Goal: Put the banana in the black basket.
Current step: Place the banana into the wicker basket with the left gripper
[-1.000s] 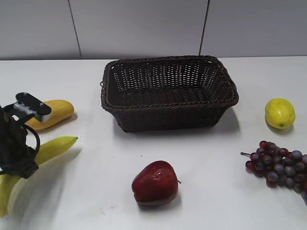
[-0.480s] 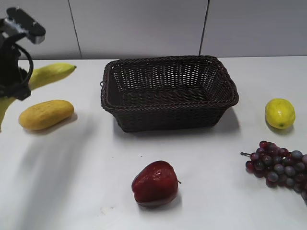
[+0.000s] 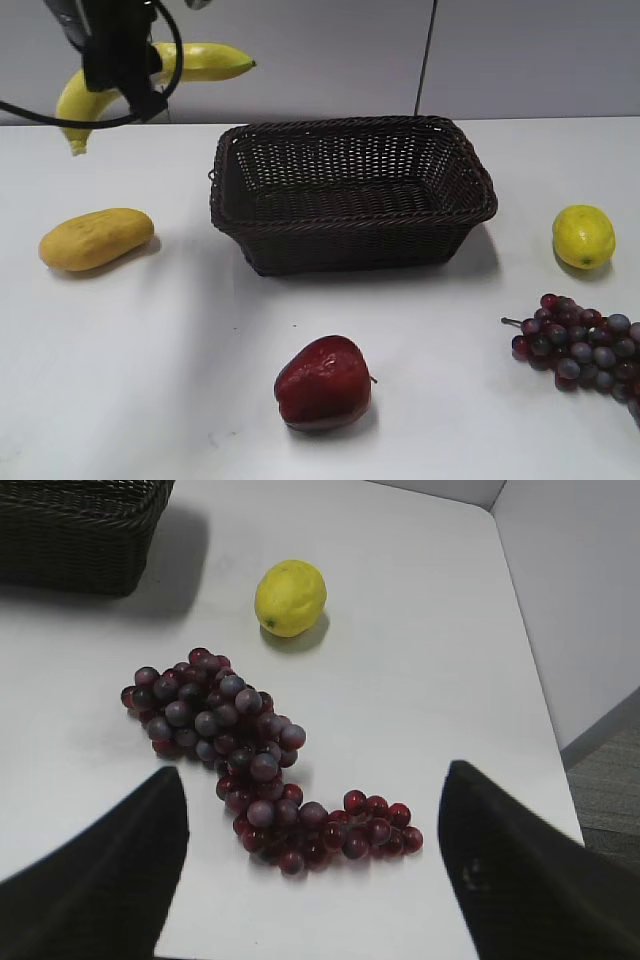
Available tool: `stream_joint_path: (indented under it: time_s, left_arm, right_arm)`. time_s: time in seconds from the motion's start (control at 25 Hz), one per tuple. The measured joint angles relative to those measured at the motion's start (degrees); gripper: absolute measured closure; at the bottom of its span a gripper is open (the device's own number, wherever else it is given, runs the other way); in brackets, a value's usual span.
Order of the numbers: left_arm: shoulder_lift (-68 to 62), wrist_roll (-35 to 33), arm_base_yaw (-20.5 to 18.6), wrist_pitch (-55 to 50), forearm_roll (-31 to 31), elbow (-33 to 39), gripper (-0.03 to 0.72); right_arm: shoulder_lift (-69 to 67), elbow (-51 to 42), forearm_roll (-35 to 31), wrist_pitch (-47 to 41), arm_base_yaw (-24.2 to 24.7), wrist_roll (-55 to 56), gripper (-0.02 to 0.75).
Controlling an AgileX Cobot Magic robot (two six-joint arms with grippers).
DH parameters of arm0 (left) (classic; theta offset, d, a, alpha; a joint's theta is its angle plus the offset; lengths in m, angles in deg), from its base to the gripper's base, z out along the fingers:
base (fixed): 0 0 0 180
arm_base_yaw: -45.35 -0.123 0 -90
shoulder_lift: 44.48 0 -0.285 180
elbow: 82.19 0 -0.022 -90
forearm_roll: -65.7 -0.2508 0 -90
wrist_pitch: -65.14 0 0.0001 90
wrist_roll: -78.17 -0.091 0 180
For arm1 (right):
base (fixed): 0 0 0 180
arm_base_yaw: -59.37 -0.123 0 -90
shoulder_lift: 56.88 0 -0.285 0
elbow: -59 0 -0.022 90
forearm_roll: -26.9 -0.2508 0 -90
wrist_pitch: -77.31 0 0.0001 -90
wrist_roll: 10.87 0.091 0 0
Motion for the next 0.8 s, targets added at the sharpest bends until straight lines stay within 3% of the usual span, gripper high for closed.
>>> stream_joint_path:
  time_s: [0.4, 0.8]
  left_arm:
    - [-13.6, -0.1, 9.8, 3.7, -8.1, -13.7, 0.382]
    - [-22.3, -0.1, 15.0, 13.3, -10.7, -14.9, 0.382]
  right_arm:
    - [0.0, 0.0, 0.0, 0.0, 0.0, 0.0, 0.145]
    - [0.0, 0.0, 0.0, 0.0, 0.0, 0.0, 0.145]
